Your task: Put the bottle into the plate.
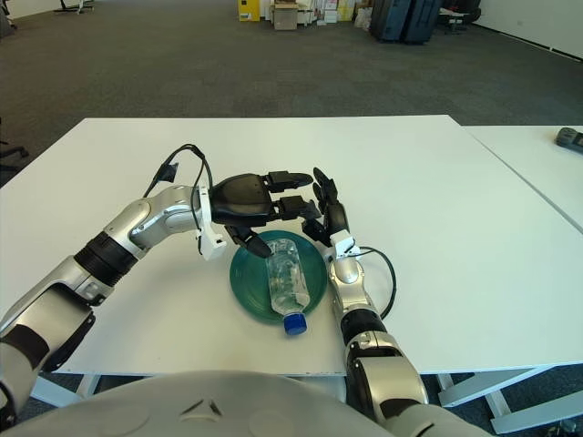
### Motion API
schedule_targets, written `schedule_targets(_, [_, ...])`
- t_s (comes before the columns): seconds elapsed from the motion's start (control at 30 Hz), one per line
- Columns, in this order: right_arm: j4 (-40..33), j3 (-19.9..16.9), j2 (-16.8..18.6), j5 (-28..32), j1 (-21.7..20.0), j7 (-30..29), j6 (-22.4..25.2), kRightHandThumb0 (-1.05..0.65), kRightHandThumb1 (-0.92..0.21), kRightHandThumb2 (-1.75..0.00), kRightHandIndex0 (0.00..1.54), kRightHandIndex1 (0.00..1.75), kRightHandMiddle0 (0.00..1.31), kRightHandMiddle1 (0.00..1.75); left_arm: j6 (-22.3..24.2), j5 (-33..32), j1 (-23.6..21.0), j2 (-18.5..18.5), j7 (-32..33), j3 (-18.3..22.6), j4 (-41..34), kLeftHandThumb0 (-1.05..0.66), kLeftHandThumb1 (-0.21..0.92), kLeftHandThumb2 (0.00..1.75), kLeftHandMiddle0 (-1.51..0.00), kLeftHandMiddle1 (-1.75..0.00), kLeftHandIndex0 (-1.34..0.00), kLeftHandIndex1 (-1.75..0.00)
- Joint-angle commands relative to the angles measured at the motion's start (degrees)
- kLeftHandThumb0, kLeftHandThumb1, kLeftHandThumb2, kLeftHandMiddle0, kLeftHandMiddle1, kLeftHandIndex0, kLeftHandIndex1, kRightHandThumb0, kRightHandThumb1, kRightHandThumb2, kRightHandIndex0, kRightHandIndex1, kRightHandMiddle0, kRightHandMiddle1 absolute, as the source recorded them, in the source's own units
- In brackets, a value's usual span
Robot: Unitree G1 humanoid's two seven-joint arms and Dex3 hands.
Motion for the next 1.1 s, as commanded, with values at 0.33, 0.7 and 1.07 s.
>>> schedule_targets(0.33, [2.74,-2.29,2.44,6.55,7.38,4.87,11.89,-0.90,-0.92,-1.07,0.17,0.02,0.00,0.26,1.85,-1.04,-0.58,0.87,0.17,3.07,-0.39,-1.02,0.92,0.88,-0.14,-0.04,0.00,-0.68])
schedule_targets(0.7, [13.33,-10.20,3.68,15.55,2.46,11.36,11.63,-0.90,-0.92,-0.99,0.12,0.00,0.00,0.27,0.21,-14.81,-2.52,-5.48,12.87,13.19,25.47,-0.98,0.92,0.78,-0.34,-0.11,0.00,-0.96])
schedule_targets(1.07, [15.25,-12.06,1.37,15.17,0.22,9.82,11.50,-0.92,-0.92,-1.00,0.17,0.02,0.00,0.46,4.59,-46.95,-2.20,-15.28,4.53,34.05,44.14,-0.76,0.92,0.72,-0.48,-0.19,0.00,-1.04])
